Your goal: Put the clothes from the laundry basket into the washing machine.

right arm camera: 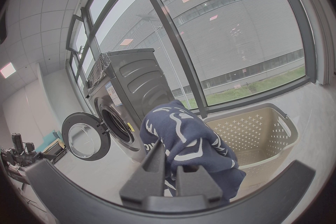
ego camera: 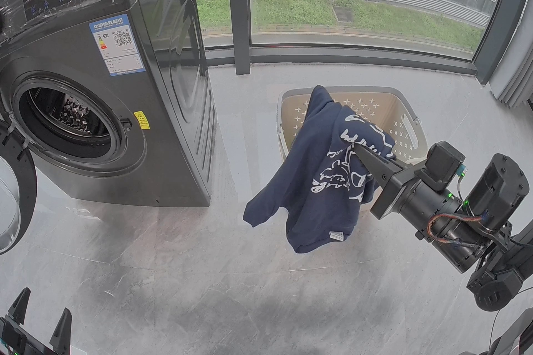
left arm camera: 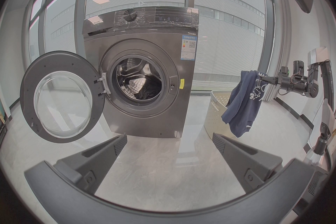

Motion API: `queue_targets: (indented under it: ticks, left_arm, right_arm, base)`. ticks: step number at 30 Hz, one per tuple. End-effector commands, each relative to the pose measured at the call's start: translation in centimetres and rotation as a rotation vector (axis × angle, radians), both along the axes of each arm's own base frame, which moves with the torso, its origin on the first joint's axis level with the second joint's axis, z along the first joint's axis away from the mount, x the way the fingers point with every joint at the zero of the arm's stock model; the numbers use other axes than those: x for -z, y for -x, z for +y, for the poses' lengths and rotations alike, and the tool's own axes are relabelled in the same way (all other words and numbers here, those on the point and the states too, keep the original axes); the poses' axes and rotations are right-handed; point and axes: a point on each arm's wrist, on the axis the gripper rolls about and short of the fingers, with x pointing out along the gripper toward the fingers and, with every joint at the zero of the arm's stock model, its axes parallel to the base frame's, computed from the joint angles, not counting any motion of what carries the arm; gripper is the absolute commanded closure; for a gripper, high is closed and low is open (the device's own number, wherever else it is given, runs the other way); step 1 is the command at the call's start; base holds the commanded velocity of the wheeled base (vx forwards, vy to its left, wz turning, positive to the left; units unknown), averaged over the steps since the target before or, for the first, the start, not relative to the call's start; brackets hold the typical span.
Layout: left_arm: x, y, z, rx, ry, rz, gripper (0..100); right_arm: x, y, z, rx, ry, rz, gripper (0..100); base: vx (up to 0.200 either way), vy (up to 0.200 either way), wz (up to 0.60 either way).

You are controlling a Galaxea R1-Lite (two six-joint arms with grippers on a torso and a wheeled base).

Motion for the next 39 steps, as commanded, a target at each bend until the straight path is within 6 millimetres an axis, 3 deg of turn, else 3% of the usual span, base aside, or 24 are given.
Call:
queue_targets:
  ticks: [1,39]
  left_arm:
    - [0.4,-0.11,0.0,0.0,0.0,0.015,0]
    - [0.4,-0.12,0.0,0.0,-0.002,0.016,0]
  right_arm:
    - [-0.37,-0.2,0.03,0.021,-0.013,-0.008,100]
    - [-0.32,-0.41,0.02,0.032,-0.021,-0.003,100]
  base:
    - [0.0,0.2,0.0]
    - [0.0,0.2,0.0]
